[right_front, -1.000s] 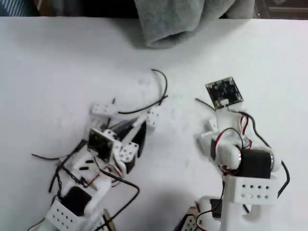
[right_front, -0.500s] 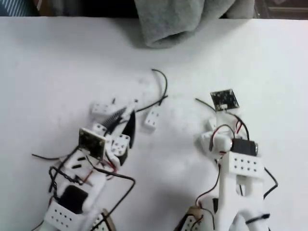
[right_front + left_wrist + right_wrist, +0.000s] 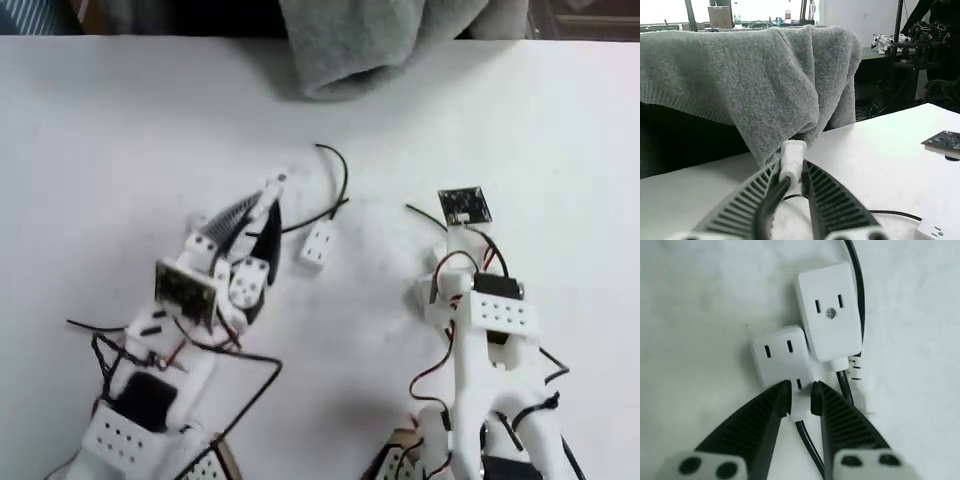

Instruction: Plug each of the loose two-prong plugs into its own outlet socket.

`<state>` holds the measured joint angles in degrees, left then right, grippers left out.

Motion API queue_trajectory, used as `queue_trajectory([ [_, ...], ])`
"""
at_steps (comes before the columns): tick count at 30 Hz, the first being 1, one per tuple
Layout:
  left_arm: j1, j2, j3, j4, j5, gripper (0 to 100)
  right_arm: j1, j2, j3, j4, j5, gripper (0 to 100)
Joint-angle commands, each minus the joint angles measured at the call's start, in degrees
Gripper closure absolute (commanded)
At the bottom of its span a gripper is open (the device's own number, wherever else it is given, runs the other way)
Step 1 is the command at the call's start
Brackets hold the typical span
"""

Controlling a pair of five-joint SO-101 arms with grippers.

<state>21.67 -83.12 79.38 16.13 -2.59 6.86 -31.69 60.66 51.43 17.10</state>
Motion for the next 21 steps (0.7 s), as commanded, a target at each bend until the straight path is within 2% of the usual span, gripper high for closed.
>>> queue_trajectory([
  [1,-0.22,20.53,-16.00,-1.49,4.48,98,0.40,3.38,-0.26,-3.30,-0.62,92.2],
  [5,-0.57,41.54,-27.69,1.41,15.30,98,0.31,6.37,-0.35,-4.79,-0.62,92.2],
  [10,-0.57,61.14,-42.99,14.51,27.87,98,0.31,7.60,-0.35,-6.81,-0.62,92.2],
  [13,-0.92,67.21,-51.60,25.41,33.41,98,0.48,7.60,-0.44,-7.25,-2.90,92.2],
  [18,-0.84,71.87,-62.95,44.22,46.86,98,0.57,7.69,-0.44,-8.31,-3.60,92.2],
  [21,-0.66,73.01,-66.64,51.52,51.87,98,0.48,7.69,-0.44,-8.31,-3.60,92.2],
])
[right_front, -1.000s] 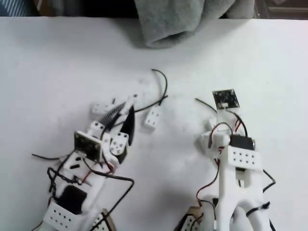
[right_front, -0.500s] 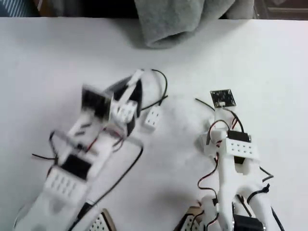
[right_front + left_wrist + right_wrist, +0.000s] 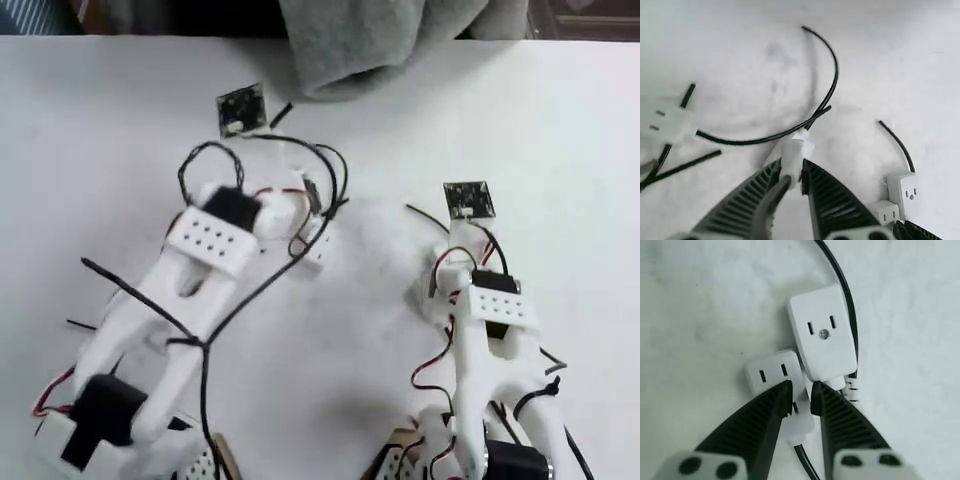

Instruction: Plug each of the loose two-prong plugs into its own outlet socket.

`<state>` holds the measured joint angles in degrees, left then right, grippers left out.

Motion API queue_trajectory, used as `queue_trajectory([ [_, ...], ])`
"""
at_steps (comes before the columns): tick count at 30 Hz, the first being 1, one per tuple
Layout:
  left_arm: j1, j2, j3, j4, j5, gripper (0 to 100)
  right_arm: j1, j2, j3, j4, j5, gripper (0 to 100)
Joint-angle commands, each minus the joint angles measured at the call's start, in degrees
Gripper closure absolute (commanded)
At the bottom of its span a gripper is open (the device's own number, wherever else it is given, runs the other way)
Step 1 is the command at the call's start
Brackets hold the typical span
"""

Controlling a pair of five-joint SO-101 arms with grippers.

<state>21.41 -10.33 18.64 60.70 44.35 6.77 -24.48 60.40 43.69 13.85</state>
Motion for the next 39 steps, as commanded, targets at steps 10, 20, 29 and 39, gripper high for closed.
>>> queue_trajectory([
  [10,5.93,0.66,-2.64,8.53,16.97,98,0.48,0.48,-0.09,-0.57,-0.44,92.2],
  [20,3.03,0.75,8.97,-9.67,25.41,98,0.40,0.48,-0.09,-0.57,-0.53,92.2],
  [29,2.86,0.75,10.37,-9.85,25.76,98,0.40,0.48,-0.09,-0.57,-0.53,92.2],
  [39,-5.05,0.13,6.33,0.53,17.49,98,0.31,0.04,-0.09,-0.22,-0.53,92.2],
])
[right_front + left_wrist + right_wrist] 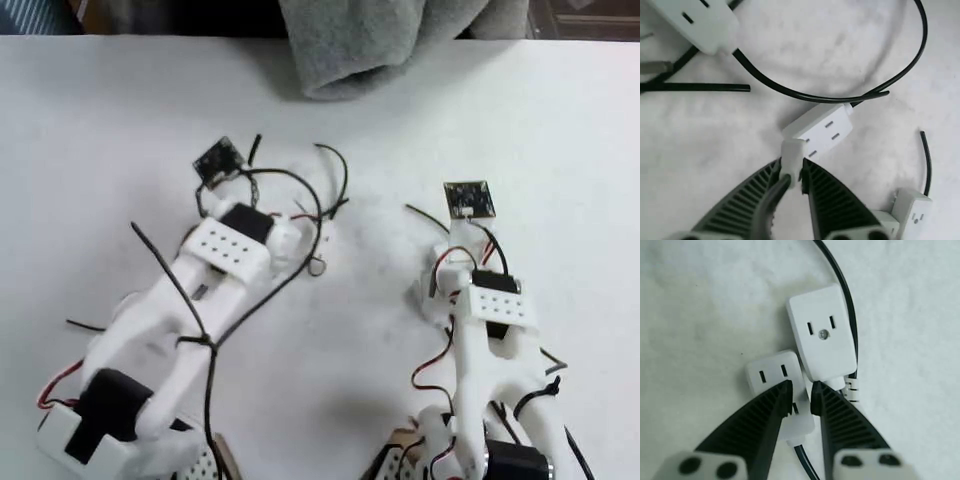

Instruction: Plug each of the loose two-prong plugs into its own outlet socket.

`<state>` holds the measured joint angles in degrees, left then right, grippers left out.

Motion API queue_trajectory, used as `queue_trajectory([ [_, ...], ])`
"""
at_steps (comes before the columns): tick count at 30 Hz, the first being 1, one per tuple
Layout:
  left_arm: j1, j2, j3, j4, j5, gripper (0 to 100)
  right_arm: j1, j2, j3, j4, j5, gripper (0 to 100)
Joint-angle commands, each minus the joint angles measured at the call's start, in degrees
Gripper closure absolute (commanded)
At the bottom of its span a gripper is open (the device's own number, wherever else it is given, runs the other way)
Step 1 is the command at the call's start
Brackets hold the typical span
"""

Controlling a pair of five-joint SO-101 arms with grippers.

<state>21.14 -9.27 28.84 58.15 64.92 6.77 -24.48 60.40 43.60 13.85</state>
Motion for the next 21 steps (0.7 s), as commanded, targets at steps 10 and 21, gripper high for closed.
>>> queue_trajectory([
  [10,-25.54,-0.92,-10.81,14.77,-4.13,98,-14.46,-7.78,-12.66,12.79,-9.05,87.3],
  [21,-32.04,-0.92,-10.90,14.77,-4.31,98,-34.77,12.35,-31.82,8.40,-26.20,64.4],
])
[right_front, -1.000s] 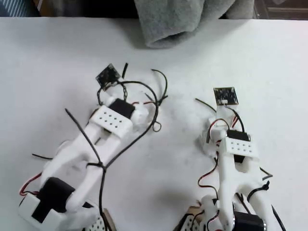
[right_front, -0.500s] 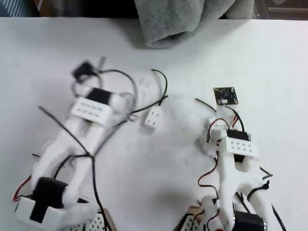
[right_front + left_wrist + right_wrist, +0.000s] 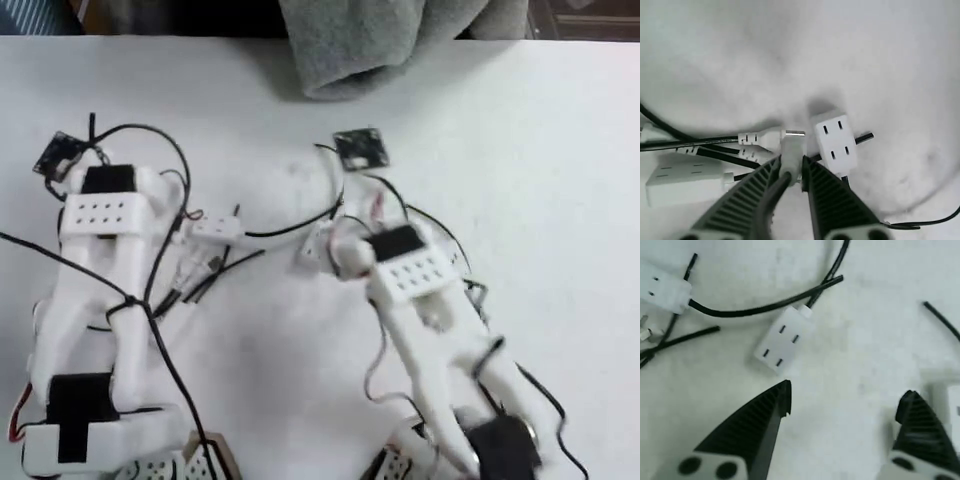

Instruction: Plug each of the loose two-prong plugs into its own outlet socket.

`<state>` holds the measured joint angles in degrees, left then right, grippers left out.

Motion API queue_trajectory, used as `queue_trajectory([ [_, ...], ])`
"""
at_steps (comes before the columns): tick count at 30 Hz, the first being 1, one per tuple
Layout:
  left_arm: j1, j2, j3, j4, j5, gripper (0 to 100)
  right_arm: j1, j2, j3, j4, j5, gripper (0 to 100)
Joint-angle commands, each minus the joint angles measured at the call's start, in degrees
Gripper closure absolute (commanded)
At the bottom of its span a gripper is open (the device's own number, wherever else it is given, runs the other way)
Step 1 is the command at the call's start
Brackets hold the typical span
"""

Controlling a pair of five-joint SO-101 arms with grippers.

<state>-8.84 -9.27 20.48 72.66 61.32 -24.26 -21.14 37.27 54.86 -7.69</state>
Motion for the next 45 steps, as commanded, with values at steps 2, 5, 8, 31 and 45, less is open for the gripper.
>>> queue_trajectory([
  [2,-2.95,-0.92,-2.55,0.00,-0.70,98,-5.14,15.25,-13.27,-3.38,-7.12,64.4],
  [5,-2.86,-0.84,-2.55,0.00,-0.70,98,-5.14,23.25,-20.13,-3.30,-10.37,64.4],
  [8,-2.68,-0.84,-2.64,0.00,-0.70,98,-4.09,29.23,-24.97,-3.30,-14.59,64.4],
  [31,-2.68,-0.48,-2.11,-2.02,-0.70,98,-3.82,42.15,-32.35,-7.60,-24.62,95.7],
  [45,-2.68,-0.40,-2.11,-2.02,-0.70,98,1.63,39.60,-30.07,3.74,-43.69,94.8],
])
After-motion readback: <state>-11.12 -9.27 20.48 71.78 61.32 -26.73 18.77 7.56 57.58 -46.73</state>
